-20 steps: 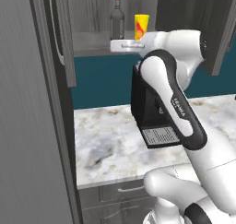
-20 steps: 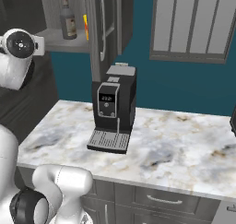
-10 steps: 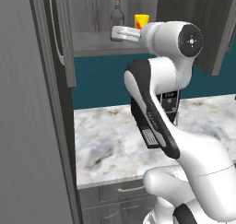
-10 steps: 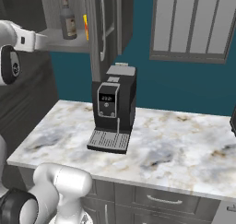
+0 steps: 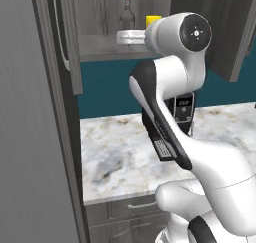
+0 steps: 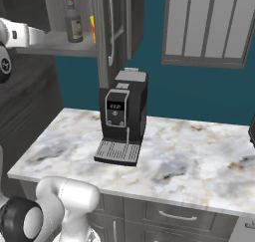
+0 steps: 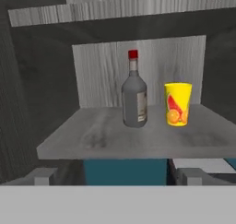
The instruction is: Open the cabinet directly in front. Then move the liquor and the cup to the dining counter with the jar on it.
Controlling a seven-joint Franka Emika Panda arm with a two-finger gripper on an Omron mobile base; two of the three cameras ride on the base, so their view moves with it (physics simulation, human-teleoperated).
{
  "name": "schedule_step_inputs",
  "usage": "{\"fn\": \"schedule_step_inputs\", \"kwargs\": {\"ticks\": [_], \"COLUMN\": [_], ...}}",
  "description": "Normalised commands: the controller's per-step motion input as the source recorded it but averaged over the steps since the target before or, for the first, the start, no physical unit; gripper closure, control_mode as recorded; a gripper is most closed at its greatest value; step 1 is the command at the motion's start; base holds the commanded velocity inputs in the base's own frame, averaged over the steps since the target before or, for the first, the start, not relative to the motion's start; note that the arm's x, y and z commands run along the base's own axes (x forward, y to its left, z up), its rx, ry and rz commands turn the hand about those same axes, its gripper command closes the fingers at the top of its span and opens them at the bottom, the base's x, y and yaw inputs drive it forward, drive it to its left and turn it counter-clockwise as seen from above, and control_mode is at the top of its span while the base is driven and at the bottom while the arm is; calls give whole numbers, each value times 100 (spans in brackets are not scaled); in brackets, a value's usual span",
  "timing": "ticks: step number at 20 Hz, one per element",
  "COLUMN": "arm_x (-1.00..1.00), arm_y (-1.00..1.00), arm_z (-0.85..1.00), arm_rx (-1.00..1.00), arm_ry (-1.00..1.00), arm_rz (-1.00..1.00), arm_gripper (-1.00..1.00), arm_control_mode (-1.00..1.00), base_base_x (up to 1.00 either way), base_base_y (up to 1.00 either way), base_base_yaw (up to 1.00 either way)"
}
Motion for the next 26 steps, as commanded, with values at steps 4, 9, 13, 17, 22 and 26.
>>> {"fn": "schedule_step_inputs", "kwargs": {"ticks": [4, 9, 13, 17, 22, 26], "arm_x": [-2, -1, 18, 44, 53, 53], "arm_y": [-56, -36, -1, -3, -7, 0], "arm_z": [17, 20, 0, 1, 6, 19], "arm_rx": [-8, 0, 0, 0, 0, 0], "arm_ry": [0, -3, 0, 0, 0, 0], "arm_rz": [0, 0, 0, 0, 0, 0], "arm_gripper": [-100, -100, -100, -100, -100, -100], "arm_control_mode": [-100, -100, -100, -100, -100, -100], "base_base_x": [0, 0, 0, 0, 0, 0], "base_base_y": [0, 0, 0, 0, 0, 0], "base_base_yaw": [0, 0, 0, 0, 0, 0]}}
